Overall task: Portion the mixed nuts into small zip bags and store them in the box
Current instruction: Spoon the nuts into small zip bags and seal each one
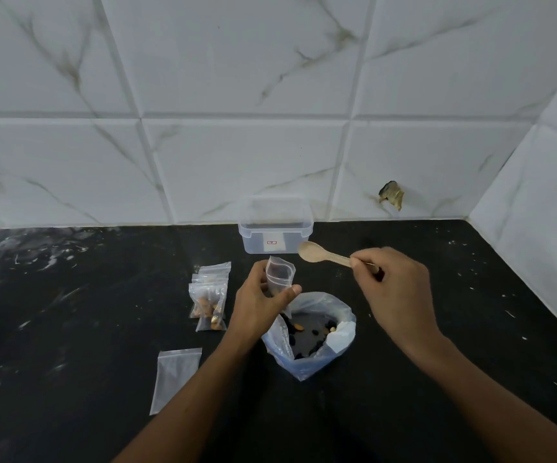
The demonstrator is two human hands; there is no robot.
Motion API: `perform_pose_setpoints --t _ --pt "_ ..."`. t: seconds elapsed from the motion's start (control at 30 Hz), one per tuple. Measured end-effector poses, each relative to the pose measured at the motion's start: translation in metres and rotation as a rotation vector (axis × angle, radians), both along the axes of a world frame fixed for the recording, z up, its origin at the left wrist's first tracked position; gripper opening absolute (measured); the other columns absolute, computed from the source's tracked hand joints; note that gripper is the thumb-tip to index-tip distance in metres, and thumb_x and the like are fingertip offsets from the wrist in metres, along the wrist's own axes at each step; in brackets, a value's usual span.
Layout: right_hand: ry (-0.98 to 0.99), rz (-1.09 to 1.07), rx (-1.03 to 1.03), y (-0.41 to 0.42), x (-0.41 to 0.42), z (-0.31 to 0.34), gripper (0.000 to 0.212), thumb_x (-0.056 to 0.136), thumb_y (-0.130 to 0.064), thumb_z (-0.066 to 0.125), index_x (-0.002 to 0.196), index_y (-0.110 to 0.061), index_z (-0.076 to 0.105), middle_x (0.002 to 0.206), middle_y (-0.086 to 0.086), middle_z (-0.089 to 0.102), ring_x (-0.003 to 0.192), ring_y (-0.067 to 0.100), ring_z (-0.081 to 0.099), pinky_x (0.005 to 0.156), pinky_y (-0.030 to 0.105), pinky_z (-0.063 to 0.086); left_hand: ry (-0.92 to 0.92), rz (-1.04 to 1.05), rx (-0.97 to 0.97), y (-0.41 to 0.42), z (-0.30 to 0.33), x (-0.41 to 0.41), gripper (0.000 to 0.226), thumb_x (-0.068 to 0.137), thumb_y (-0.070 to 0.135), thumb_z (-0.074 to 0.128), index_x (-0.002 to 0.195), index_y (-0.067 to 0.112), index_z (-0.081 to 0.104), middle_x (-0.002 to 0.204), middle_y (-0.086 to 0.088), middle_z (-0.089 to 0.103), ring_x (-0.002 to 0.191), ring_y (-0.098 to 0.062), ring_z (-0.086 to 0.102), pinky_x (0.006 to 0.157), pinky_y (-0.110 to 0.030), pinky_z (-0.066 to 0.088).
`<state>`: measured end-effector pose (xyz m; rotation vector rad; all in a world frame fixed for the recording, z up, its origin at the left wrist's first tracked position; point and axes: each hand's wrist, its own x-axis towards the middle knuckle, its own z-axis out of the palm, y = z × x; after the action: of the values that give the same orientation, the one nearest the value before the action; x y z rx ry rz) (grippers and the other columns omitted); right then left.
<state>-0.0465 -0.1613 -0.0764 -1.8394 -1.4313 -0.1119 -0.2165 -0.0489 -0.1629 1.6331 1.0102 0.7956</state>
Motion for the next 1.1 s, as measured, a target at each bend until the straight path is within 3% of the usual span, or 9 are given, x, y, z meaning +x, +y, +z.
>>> perform_pose_setpoints --t 0.1,0.23,0.37,0.5,0.6,0.77,0.87,1.0,1.1 --pt "0.298 -0.119 -0.2 -0.006 0.004 -0.03 0.011 0.091 -0.01 0.061 0.09 -0.016 0.071 0.07 -0.007 0.063 0.062 0.003 0.06 0.052 0.011 0.042 -0.008 0.016 -0.002 -0.001 -0.003 -0.006 0.049 0.082 0.034 0.078 0.118 0.04 0.046 0.107 0.026 0.059 0.102 0.009 0.055 0.078 -0.01 0.043" --pt "0.396 -0.197 -0.429 -0.014 -0.008 -0.09 0.019 0.095 -0.012 0.056 0.081 -0.02 0.067 0.073 -0.005 0.064 0.062 0.004 0.061 0.048 0.014 0.042 0.003 0.015 -0.016 -0.004 -0.007 -0.01 0.053 0.08 0.036 0.079 0.12 0.04 0.045 0.11 0.025 0.058 0.105 0.006 0.056 0.081 -0.011 0.044" --pt "0.317 -0.268 -0.455 -0.017 -0.022 -0.126 0.023 0.094 -0.016 0.056 0.073 -0.017 0.064 0.066 -0.003 0.06 0.058 0.01 0.06 0.053 0.027 0.053 0.002 0.008 -0.013 -0.011 -0.008 -0.011 0.052 0.08 0.035 0.08 0.118 0.041 0.045 0.112 0.022 0.059 0.106 0.003 0.058 0.079 -0.012 0.046" --pt "0.054 -0.262 -0.566 -0.023 -0.027 -0.123 0.012 0.096 -0.029 0.054 0.089 -0.025 0.063 0.079 -0.011 0.053 0.071 0.002 0.052 0.064 0.019 0.048 0.002 -0.006 0.008 -0.019 -0.005 -0.012 0.046 0.08 0.033 0.08 0.108 0.046 0.046 0.109 0.021 0.06 0.098 0.016 0.057 0.073 -0.005 0.047" --pt "-0.047 -0.217 -0.476 -0.021 -0.024 -0.112 0.012 0.093 -0.035 0.057 0.098 -0.028 0.065 0.092 -0.01 0.056 0.084 0.004 0.05 0.075 0.021 0.046 -0.004 -0.006 0.017 -0.021 -0.004 -0.011 0.046 0.079 0.032 0.081 0.108 0.044 0.047 0.109 0.018 0.061 0.099 0.015 0.058 0.074 -0.004 0.046" --pt "0.409 0.041 -0.258 -0.002 -0.035 -0.078 0.025 0.089 -0.036 0.065 0.111 -0.026 0.066 0.1 -0.015 0.061 0.097 0.003 0.059 0.084 0.026 0.051 -0.02 0.02 0.068 -0.028 -0.001 -0.003 0.049 0.076 0.03 0.084 0.107 0.042 0.047 0.106 0.012 0.065 0.096 0.009 0.06 0.076 -0.006 0.047" --pt "0.484 0.108 -0.29 0.012 -0.044 -0.067 0.041 0.086 -0.035 0.069 0.125 -0.026 0.059 0.111 -0.012 0.063 0.103 0.002 0.059 0.088 0.025 0.052 -0.026 0.001 0.074 -0.031 0.002 0.003 0.051 0.077 0.03 0.083 0.114 0.035 0.05 0.108 0.012 0.066 0.097 0.006 0.061 0.078 -0.013 0.051" --pt "0.46 0.111 -0.22 0.02 -0.043 -0.059 0.01 0.091 -0.02 0.062 0.098 -0.018 0.069 0.091 -0.009 0.068 0.085 0.001 0.063 0.075 0.021 0.054 -0.061 -0.048 0.044 -0.033 0.006 0.003 0.045 0.081 0.021 0.079 0.116 0.03 0.051 0.106 0.01 0.066 0.094 0.004 0.063 0.074 -0.012 0.051" --pt "0.44 0.122 -0.161 0.021 -0.033 -0.058 0.009 0.091 -0.014 0.061 0.087 -0.017 0.069 0.079 -0.01 0.066 0.077 -0.001 0.063 0.067 0.015 0.049 -0.087 -0.101 0.004 -0.025 0.006 -0.004 0.035 0.087 0.019 0.073 0.117 0.025 0.055 0.107 0.005 0.068 0.099 -0.005 0.065 0.076 -0.018 0.055"
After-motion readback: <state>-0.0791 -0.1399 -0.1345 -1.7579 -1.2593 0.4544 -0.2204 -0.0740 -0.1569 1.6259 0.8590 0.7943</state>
